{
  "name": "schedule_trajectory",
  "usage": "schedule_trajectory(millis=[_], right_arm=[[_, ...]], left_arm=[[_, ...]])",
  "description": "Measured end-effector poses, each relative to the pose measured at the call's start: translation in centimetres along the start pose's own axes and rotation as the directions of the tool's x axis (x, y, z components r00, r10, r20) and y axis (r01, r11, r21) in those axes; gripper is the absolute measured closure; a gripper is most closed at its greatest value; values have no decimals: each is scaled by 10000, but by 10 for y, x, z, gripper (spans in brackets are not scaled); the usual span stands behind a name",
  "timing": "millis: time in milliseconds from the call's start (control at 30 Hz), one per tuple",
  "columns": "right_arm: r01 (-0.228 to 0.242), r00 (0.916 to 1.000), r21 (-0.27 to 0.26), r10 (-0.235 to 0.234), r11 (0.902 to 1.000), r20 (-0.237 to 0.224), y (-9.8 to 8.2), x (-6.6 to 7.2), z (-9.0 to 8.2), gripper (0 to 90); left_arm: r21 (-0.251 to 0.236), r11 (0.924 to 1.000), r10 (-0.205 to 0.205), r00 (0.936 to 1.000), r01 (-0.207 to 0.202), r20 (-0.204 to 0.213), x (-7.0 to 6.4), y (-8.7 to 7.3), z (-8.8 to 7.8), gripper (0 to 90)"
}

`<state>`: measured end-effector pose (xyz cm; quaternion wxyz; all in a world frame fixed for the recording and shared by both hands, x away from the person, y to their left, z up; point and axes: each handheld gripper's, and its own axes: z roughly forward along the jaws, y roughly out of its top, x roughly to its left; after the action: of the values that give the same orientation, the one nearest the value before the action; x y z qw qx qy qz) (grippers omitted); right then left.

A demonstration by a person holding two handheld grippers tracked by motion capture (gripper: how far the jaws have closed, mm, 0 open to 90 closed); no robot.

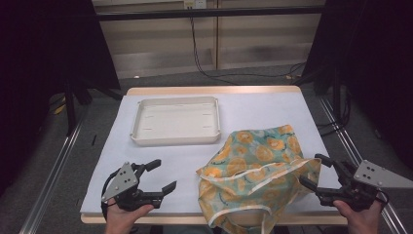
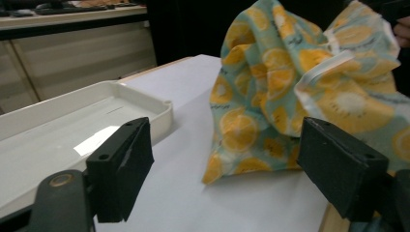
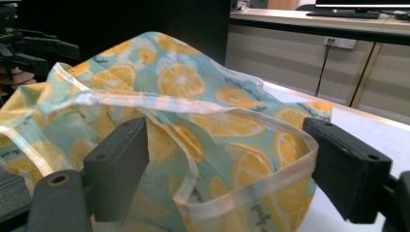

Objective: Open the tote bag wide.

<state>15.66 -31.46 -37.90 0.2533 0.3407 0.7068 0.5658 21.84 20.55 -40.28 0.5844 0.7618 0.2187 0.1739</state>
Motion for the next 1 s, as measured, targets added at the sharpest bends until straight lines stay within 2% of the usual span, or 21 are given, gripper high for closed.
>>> schedule_trajectory(millis=[67, 100, 167, 200, 233, 333, 467, 500, 567, 600, 633, 700, 733, 767, 833, 900, 967, 1000], right_arm=[[36, 9999, -102, -37, 9999, -117, 4, 2, 2, 176], [107, 9997, -79, -109, 9999, -236, 6, 2, 2, 172], [263, 9982, 62, -259, 9996, -540, 12, 6, 7, 166], [263, 9982, 62, -259, 9996, -540, 12, 6, 7, 166], [340, 9975, 138, -330, 9993, -627, 14, 7, 9, 164], [490, 9966, 98, -482, 9988, -670, 21, 8, 14, 149], [759, 9936, 169, -742, 9970, -858, 30, 10, 20, 146], [849, 9926, 212, -827, 9962, -888, 31, 10, 26, 146], [788, 9927, 209, -766, 9967, -932, 31, 10, 29, 146], [802, 9922, 249, -774, 9965, -976, 30, 9, 32, 146], [832, 9918, 333, -795, 9960, -1001, 29, 9, 35, 146], [835, 9906, 460, -779, 9954, -1127, 27, 9, 40, 147], [823, 9902, 491, -761, 9954, -1172, 26, 9, 42, 149], [926, 9868, 702, -822, 9932, -1393, 24, 9, 47, 168], [948, 9855, 794, -822, 9923, -1487, 22, 10, 48, 184], [1070, 9803, 988, -883, 9893, -1768, 20, 12, 51, 241], [1002, 9797, 1122, -783, 9886, -1846, 16, 11, 53, 276], [895, 9790, 1146, -662, 9894, -1929, 14, 10, 55, 283]], left_arm=[[18, 10000, 90, 9994, -91, 321, -4, 4, 5, 216], [-114, 9999, 120, 9985, -114, 543, -6, 5, 8, 218], [-82, 9999, 122, 9965, -115, 827, -10, 9, 12, 232], [-110, 9998, 166, 9967, -158, 790, -12, 11, 15, 232], [-112, 9998, 149, 9947, -138, 1021, -13, 13, 18, 239], [-177, 9995, 290, 9925, -271, 1191, -17, 22, 27, 258], [-252, 9986, 501, 9852, -466, 1642, -21, 31, 43, 271], [-265, 9986, 486, 9853, -449, 1637, -22, 33, 46, 277], [-465, 9989, 174, 9787, -80, 2044, -21, 36, 53, 290], [-471, 9987, 295, 9803, -206, 1952, -20, 38, 55, 300], [-502, 9982, 406, 9810, -316, 1897, -21, 40, 58, 314], [-501, 9984, 363, 9765, -262, 2123, -22, 41, 64, 351], [-384, 9984, 480, 9761, -408, 2119, -24, 42, 67, 363], [-339, 9974, 700, 9722, -641, 2233, -26, 44, 69, 423], [-411, 9968, 762, 9661, -681, 2467, -32, 47, 74, 439], [-341, 9949, 1004, 9600, -948, 2615, -35, 50, 78, 513], [-236, 9942, 1074, 9553, -1050, 2756, -37, 51, 83, 559], [-220, 9939, 1097, 9582, -1077, 2643, -37, 51, 85, 582]])
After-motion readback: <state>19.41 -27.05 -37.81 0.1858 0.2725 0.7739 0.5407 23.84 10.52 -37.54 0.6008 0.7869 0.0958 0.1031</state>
